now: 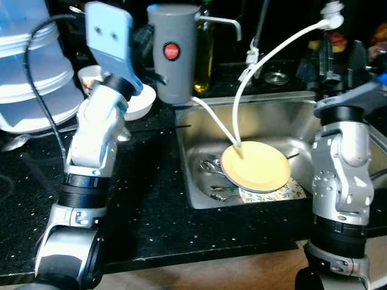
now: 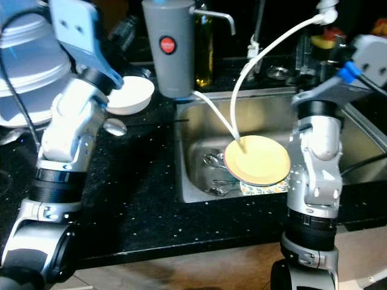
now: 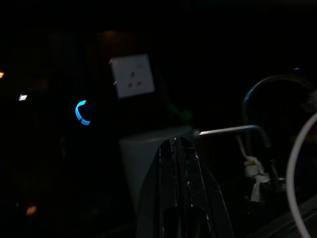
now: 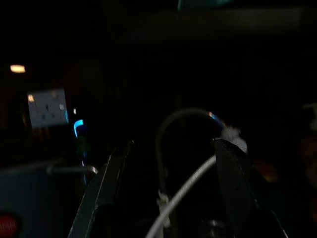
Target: Kitchen organization
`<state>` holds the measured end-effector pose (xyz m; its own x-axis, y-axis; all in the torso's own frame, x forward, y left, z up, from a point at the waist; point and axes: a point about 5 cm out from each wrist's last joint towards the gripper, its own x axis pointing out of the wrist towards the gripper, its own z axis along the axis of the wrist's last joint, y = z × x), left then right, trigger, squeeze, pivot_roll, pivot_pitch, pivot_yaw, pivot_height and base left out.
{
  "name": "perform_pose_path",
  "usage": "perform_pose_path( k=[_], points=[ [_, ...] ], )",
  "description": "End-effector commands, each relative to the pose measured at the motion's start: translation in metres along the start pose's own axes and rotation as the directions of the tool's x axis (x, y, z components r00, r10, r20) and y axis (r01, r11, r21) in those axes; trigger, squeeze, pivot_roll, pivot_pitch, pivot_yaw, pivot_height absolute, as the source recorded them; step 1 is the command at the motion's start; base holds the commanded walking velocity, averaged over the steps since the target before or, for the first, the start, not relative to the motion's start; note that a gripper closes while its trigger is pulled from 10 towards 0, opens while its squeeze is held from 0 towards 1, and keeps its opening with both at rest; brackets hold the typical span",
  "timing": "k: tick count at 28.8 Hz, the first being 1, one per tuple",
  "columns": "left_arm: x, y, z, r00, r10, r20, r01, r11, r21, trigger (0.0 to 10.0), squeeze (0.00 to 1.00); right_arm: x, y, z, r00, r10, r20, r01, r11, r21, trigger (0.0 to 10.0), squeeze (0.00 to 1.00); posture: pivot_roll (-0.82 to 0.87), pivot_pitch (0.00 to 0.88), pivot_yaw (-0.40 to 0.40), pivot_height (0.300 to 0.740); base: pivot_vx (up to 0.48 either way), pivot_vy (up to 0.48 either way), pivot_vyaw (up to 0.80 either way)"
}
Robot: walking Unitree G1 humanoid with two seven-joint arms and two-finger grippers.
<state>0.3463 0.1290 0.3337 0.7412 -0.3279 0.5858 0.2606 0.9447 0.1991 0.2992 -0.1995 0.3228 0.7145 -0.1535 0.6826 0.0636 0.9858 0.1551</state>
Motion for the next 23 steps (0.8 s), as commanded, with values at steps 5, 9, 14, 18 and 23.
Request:
perform_pose_path(
  k=[5,9,14,18,23],
  points=[
    [0.000,-0.004,-0.001,1.000,-0.011,-0.009,0.011,1.000,0.005,10.0,0.00,0.000,-0.004,0.000,1.000,-0.015,-0.002,0.015,1.000,-0.002,10.0,0.00,-0.02,0.000,0.028,0.740,0.048,0.000,0.00],
    [0.000,-0.004,-0.001,1.000,-0.012,-0.010,0.012,1.000,0.007,10.0,0.00,0.000,-0.004,0.000,1.000,-0.014,-0.002,0.014,1.000,-0.002,10.0,0.00,-0.02,0.000,0.027,0.740,0.000,0.000,0.00],
    [0.000,-0.005,-0.002,1.000,-0.014,-0.019,0.014,1.000,0.018,10.0,0.00,0.000,-0.004,-0.001,1.000,-0.009,-0.003,0.009,1.000,-0.003,10.0,0.00,-0.03,0.000,0.027,0.740,0.000,0.000,0.00],
    [0.004,0.014,-0.012,0.993,0.038,-0.114,-0.030,0.997,0.074,10.0,0.00,0.001,-0.003,-0.001,1.000,-0.003,-0.005,0.003,1.000,-0.005,10.0,0.00,-0.03,0.000,0.027,0.740,0.000,0.000,0.00],
    [0.006,0.035,-0.033,0.943,0.114,-0.313,-0.105,0.993,0.048,10.0,0.00,0.001,-0.001,-0.002,1.000,0.019,-0.017,-0.019,1.000,-0.006,10.0,0.00,-0.03,0.000,0.022,0.740,0.000,0.000,0.00]
  ],
)
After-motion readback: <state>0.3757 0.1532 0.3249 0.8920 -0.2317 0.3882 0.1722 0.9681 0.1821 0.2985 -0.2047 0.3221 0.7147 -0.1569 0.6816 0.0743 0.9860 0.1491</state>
